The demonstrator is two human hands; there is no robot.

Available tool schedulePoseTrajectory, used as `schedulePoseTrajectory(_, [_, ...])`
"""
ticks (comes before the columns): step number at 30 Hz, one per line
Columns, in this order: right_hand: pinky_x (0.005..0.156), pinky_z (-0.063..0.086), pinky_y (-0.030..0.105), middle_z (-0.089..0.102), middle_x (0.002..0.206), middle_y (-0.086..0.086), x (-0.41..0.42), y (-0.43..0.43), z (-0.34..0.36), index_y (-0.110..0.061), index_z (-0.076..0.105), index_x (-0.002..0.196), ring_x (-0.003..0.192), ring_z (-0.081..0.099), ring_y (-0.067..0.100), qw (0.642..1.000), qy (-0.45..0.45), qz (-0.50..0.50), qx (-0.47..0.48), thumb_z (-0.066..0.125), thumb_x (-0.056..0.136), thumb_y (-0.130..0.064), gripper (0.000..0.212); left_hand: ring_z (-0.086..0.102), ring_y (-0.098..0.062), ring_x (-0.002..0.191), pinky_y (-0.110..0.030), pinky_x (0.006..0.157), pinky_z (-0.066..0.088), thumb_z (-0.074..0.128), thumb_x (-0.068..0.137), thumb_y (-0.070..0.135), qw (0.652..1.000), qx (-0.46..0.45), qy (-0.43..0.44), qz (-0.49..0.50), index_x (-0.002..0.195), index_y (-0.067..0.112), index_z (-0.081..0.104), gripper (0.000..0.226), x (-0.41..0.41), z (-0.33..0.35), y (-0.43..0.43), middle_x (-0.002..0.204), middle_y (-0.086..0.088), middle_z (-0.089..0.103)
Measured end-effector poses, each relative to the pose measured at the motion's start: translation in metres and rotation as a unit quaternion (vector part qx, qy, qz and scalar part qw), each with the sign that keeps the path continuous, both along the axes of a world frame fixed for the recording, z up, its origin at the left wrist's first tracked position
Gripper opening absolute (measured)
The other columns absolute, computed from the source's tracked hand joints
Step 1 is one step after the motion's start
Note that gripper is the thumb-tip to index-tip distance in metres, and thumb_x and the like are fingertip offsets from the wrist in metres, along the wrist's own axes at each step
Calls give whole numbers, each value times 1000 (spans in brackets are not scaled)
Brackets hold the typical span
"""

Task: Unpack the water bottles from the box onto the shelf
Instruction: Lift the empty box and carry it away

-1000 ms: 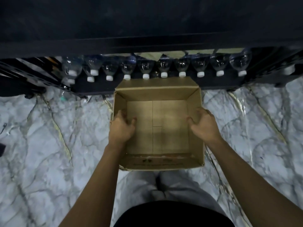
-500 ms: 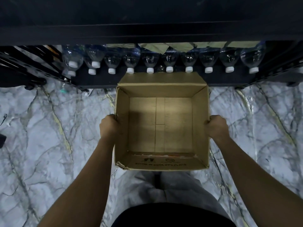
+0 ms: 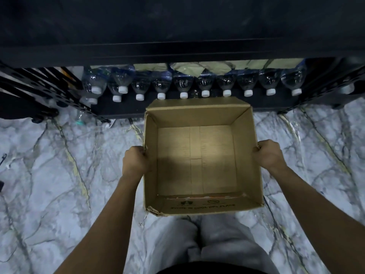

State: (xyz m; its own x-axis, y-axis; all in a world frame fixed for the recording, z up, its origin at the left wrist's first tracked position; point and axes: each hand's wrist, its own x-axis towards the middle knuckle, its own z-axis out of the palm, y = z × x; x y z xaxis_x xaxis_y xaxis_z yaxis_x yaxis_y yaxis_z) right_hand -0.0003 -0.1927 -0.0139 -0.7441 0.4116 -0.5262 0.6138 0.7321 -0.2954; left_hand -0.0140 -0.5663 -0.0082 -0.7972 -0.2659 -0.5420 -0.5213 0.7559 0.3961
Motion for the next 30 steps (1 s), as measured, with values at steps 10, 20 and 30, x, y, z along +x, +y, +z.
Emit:
schedulePoseTrajectory(10, [45,35,23,53,56,12,-10,-2,62,-7,43,48,50,48,20,999,-13,31,37,50,85,-1,38,68,-46,56,-57,47,57,49,79,-3,998,63,26,5,72,-11,60,16,-1,46,-20,70,-35,64])
schedulePoseTrajectory(20, [48,46,26,57,56,14,-1,24,118,-2,51,51,56,59,29,998,39,37,20,50,80,1,30,70,-43,57,-54,48,59,53,88,2,995,72,65,33,83,-14,68,22,17,117,11,76,-30,69])
schedulePoseTrajectory(30, [44,21,25,35,49,4,60,37,250,-14,31,45,46,33,15,997,37,65,-31,47,86,4,48,71,-44,69,-56,56,60,56,97,11,997,43,3,65,91,-12,69,27,59,274,37,81,-25,68])
